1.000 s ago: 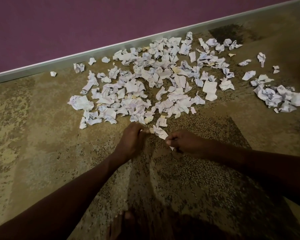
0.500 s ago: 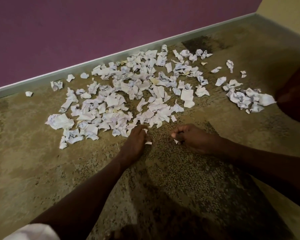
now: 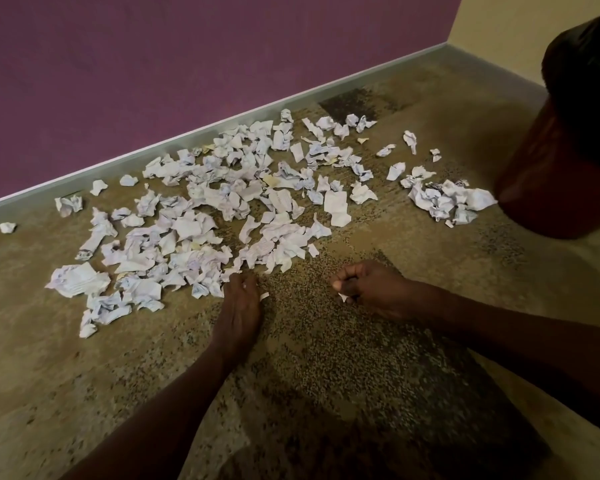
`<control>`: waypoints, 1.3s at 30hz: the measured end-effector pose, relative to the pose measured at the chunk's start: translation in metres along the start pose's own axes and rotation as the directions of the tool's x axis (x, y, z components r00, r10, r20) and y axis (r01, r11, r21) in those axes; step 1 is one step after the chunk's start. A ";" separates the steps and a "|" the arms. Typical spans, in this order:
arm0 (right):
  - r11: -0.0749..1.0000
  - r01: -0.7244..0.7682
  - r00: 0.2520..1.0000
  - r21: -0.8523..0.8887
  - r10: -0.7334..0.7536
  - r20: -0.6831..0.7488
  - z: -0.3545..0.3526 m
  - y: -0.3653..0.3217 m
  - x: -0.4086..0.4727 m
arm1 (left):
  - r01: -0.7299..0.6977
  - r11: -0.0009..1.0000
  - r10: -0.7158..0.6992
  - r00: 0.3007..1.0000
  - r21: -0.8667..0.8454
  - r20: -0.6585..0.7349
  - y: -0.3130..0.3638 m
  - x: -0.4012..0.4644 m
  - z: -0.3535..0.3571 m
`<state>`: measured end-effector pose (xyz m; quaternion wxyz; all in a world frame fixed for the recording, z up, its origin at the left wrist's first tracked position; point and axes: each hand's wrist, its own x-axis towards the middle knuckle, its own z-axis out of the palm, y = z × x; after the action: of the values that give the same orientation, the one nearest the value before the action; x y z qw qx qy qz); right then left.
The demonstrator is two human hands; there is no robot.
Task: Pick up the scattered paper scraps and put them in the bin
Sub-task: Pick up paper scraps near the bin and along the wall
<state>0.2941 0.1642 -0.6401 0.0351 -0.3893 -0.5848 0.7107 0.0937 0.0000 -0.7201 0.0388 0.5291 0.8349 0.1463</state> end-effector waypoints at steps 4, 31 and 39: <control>1.000 0.011 1.000 0.014 -0.011 0.002 0.001 -0.001 -0.001 | 0.028 0.998 -0.028 1.000 0.055 -0.003 0.008 0.002 -0.006; 1.000 0.004 0.997 -0.005 -0.005 -0.075 0.003 -0.011 -0.010 | 0.360 0.821 -0.455 0.882 -0.444 -0.126 -0.027 0.016 -0.044; 1.000 -0.017 0.999 -0.019 0.016 -0.030 0.013 -0.016 -0.004 | 0.107 0.977 -0.068 0.976 -0.183 0.205 -0.047 -0.014 -0.045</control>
<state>0.2828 0.1573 -0.6245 0.0341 -0.4050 -0.5879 0.6995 0.0487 -0.0407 -0.6916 0.1792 0.4972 0.8314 0.1714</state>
